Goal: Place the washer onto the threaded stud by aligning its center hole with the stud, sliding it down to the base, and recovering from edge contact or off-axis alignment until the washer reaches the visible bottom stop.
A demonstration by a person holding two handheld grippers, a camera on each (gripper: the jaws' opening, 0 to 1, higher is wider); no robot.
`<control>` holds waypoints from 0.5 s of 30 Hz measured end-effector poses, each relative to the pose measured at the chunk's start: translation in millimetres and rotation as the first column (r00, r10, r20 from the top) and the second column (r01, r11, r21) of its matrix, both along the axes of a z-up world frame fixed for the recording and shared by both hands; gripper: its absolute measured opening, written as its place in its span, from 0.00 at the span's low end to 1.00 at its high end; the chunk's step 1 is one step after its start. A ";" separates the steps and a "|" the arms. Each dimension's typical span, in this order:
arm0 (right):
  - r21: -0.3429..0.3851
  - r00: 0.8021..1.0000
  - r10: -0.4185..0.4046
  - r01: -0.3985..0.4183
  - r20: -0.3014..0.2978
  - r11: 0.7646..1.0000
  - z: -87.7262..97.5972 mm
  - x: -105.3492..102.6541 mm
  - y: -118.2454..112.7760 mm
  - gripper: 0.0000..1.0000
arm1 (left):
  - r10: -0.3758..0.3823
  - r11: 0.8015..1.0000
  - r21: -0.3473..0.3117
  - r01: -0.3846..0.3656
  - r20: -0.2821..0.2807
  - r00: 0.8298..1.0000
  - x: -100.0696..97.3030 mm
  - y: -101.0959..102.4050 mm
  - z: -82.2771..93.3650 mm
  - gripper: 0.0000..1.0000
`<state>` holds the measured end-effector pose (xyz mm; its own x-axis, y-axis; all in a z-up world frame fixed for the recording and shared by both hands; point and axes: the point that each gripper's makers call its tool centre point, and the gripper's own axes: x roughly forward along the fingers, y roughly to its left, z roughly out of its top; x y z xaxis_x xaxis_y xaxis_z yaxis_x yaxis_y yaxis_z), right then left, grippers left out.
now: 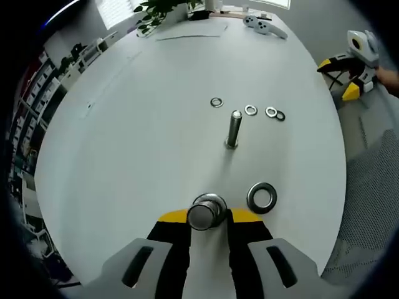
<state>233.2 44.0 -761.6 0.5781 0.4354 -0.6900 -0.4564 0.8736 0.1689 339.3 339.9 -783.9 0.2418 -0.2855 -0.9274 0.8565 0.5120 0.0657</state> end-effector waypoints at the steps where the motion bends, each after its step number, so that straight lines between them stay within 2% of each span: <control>1: 0.000 1.000 -0.001 0.001 0.000 1.000 0.0 0.0 -0.1 0.65 | 0.013 1.000 -0.003 -0.013 -0.009 1.000 -1.3 1.4 -1.2 0.24; 3: -0.002 1.000 0.000 0.000 -0.002 1.000 -0.4 -0.1 -0.2 0.65 | 0.029 1.000 -0.006 -0.029 -0.006 1.000 -1.8 4.1 -3.5 0.27; 9: -0.001 1.000 0.007 -0.007 0.000 1.000 -0.3 0.2 0.7 0.65 | 0.063 0.998 -0.028 -0.063 0.002 0.998 -13.9 4.9 1.5 0.27; 11: 0.002 1.000 0.006 -0.006 0.000 1.000 -0.2 0.2 0.8 0.65 | 0.059 0.997 -0.056 -0.058 0.020 0.998 -18.2 1.5 5.2 0.28; 13: 0.000 1.000 0.007 -0.007 0.000 1.000 -0.1 0.2 0.8 0.65 | 0.084 0.993 -0.087 -0.084 -0.006 0.996 -26.2 -2.6 7.7 0.29; 15: 0.002 1.000 0.007 -0.007 0.002 1.000 0.2 0.3 1.0 0.65 | 0.081 0.991 -0.105 -0.080 0.012 0.997 -30.0 -7.2 11.5 0.29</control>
